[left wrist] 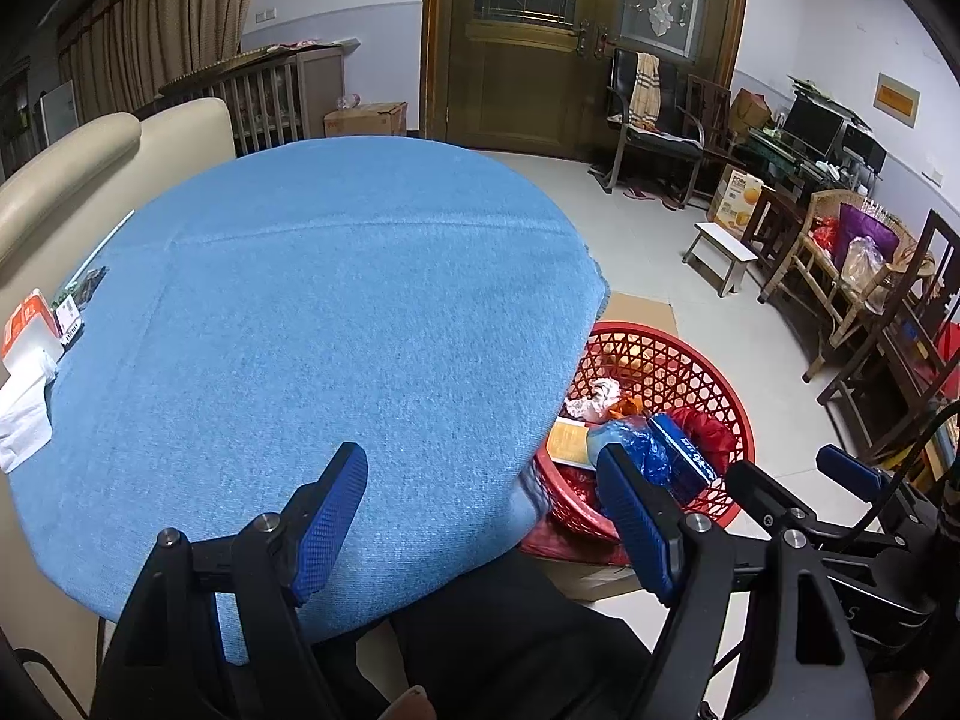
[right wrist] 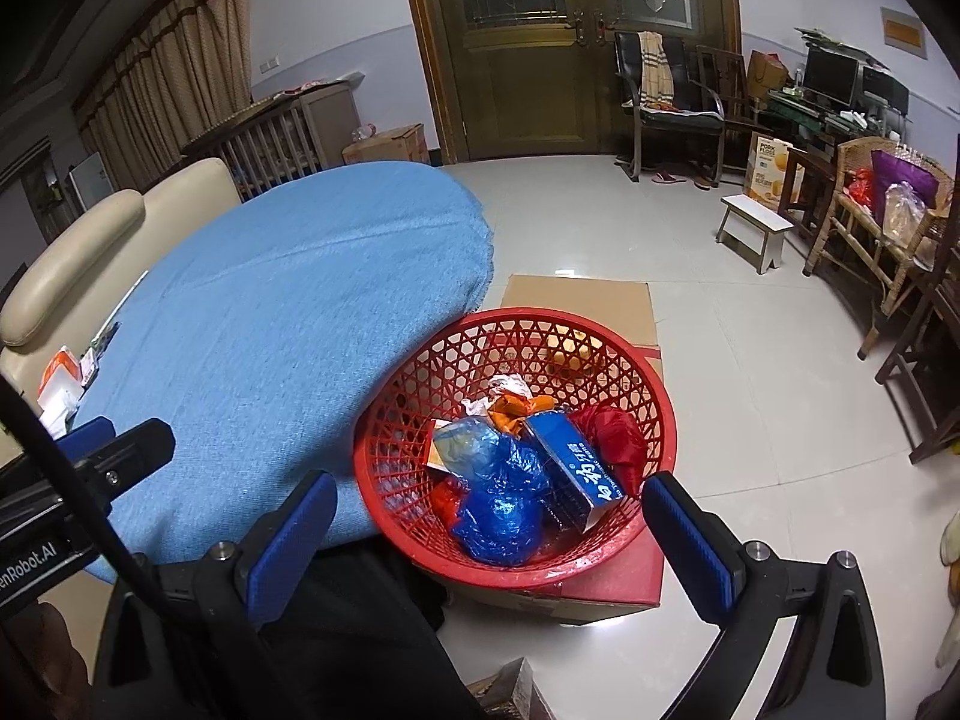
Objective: Collect trash
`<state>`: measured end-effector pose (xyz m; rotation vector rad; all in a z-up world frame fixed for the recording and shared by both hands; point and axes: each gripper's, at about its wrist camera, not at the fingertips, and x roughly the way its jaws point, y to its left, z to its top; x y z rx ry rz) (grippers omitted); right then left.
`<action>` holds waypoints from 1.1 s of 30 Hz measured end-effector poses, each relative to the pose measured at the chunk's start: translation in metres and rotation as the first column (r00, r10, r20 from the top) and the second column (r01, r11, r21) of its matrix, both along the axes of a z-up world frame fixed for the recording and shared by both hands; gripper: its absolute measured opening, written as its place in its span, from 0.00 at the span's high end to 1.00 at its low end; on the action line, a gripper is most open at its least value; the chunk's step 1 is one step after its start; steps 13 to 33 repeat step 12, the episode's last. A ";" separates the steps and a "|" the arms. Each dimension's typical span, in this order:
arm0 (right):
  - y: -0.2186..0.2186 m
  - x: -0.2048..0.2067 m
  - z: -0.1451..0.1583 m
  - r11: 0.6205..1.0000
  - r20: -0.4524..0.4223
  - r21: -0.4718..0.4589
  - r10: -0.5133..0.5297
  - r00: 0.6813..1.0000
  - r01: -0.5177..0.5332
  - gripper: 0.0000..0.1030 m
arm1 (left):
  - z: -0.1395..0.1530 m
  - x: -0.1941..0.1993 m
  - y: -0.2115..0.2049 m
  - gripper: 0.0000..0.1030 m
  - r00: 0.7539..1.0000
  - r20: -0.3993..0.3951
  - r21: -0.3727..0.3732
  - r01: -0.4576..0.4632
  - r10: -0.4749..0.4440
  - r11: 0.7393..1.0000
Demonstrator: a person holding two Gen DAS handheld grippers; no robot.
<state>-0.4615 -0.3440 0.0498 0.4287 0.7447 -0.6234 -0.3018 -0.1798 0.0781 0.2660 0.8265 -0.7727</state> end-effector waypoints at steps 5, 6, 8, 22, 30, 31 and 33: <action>0.000 0.000 0.000 1.000 -0.002 0.000 0.000 1.000 0.000 0.00 | 0.000 -0.002 0.001 0.23 1.000 0.005 -0.010 0.005 -0.005 1.000; 0.000 0.000 -0.001 1.000 -0.002 0.000 0.000 1.000 0.000 0.00 | 0.000 -0.002 0.001 0.23 1.000 0.003 -0.013 0.008 -0.007 1.000; 0.000 0.000 -0.001 1.000 -0.004 0.002 0.000 1.000 0.000 0.00 | -0.001 -0.003 0.001 0.23 1.000 0.009 -0.015 0.015 -0.015 1.000; 0.000 0.000 -0.001 1.000 -0.005 0.002 0.001 1.000 -0.001 0.00 | -0.001 -0.005 -0.001 0.23 1.000 0.013 -0.011 0.029 -0.029 1.000; 0.000 0.000 -0.001 1.000 -0.005 0.002 0.001 1.000 -0.001 0.00 | -0.001 -0.005 -0.001 0.23 1.000 0.013 -0.011 0.029 -0.029 1.000; 0.000 0.000 -0.001 1.000 -0.005 0.002 0.001 1.000 -0.001 0.00 | -0.001 -0.005 -0.001 0.23 1.000 0.013 -0.011 0.029 -0.029 1.000; 0.000 0.000 -0.001 1.000 -0.005 0.002 0.001 1.000 -0.001 0.00 | -0.001 -0.005 -0.001 0.23 1.000 0.013 -0.011 0.029 -0.029 1.000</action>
